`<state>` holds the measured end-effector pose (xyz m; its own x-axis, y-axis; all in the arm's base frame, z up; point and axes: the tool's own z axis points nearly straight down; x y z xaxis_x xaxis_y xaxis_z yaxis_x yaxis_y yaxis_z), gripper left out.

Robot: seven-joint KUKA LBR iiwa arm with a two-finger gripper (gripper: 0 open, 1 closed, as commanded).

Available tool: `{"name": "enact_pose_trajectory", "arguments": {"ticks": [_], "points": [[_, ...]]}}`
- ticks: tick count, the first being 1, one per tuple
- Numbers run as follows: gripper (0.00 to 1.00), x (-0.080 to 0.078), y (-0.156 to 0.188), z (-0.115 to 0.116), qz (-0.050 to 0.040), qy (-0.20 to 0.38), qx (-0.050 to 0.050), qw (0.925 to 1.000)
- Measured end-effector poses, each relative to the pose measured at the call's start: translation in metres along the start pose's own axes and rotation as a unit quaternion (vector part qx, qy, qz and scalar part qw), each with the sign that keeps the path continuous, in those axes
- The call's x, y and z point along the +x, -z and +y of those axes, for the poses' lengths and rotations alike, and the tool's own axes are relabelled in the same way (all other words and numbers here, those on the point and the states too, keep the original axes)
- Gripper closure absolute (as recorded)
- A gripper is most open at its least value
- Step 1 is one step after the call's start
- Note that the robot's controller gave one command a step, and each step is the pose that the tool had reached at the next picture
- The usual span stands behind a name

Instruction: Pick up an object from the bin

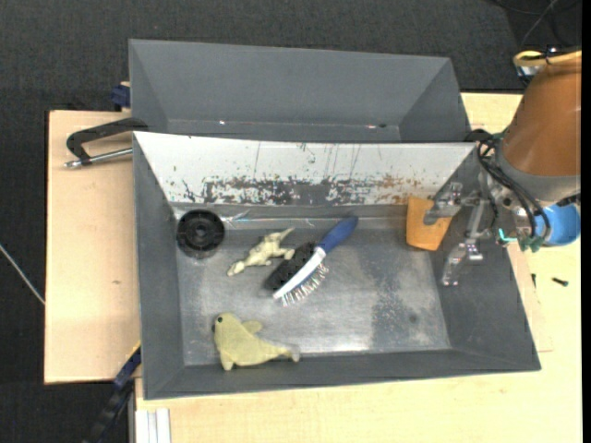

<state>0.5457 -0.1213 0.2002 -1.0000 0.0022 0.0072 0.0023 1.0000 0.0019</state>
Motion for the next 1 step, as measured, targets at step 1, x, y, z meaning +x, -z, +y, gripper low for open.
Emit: {"name": "enact_pose_trajectory", "arguments": {"ticks": [1], "points": [[0.00,-0.0544,-0.0017,0.0704,-0.0087,-0.038,-0.001,0.9993]]}}
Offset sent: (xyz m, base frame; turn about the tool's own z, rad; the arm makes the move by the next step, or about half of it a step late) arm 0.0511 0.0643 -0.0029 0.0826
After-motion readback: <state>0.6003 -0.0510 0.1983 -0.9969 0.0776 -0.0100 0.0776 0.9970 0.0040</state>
